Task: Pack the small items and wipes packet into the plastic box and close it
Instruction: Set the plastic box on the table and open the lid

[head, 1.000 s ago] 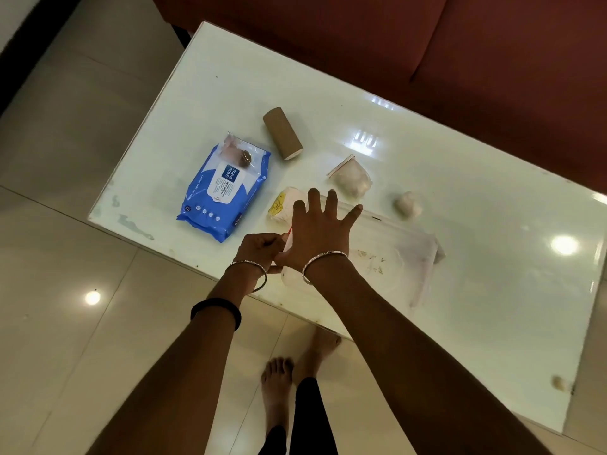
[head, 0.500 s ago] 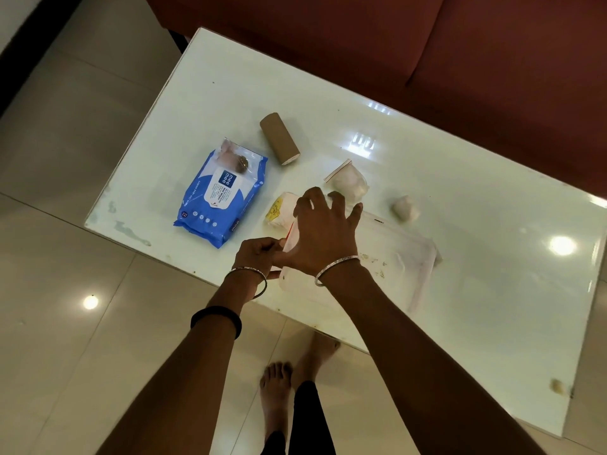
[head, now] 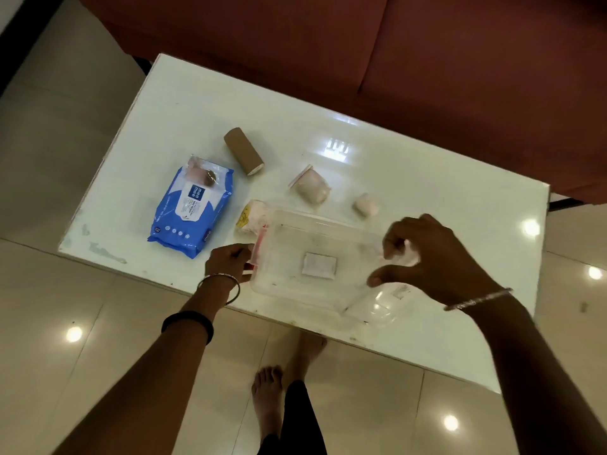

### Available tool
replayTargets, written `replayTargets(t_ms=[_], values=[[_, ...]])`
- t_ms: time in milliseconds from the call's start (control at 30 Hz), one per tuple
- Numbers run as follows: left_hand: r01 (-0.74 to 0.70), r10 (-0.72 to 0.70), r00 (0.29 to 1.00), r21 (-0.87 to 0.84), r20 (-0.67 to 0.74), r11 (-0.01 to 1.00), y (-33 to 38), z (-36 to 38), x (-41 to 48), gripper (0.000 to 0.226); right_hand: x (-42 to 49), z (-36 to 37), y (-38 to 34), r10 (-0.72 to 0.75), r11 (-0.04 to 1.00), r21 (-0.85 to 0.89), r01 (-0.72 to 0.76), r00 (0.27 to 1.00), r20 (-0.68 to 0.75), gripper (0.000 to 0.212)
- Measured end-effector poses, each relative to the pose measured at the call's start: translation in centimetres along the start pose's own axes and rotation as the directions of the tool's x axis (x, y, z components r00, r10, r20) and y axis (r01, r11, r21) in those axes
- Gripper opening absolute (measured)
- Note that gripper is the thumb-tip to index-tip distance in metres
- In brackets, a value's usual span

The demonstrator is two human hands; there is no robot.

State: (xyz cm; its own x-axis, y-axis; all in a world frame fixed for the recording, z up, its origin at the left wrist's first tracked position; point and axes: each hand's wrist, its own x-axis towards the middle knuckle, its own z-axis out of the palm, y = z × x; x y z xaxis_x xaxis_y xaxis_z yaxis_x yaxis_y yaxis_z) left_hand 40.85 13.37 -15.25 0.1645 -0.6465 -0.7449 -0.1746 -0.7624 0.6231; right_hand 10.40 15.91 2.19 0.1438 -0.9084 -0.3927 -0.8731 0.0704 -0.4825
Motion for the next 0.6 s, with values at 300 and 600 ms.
replayTargets(t_ms=[300,600], values=[[-0.212,0.236,0.943,0.121,-0.237,0.970,0.2,0.7,-3.4,0.025,-11.0,-1.6,8.6,0.140,0.984,-0.046,-0.172,0.907,-0.397,0.008],[-0.396,0.516,0.827,0.419,-0.223,0.817,-0.2,3.5,-5.2,0.035,-11.3,11.1,15.6,0.328,0.923,0.074,-0.377,0.671,-0.665,0.012]])
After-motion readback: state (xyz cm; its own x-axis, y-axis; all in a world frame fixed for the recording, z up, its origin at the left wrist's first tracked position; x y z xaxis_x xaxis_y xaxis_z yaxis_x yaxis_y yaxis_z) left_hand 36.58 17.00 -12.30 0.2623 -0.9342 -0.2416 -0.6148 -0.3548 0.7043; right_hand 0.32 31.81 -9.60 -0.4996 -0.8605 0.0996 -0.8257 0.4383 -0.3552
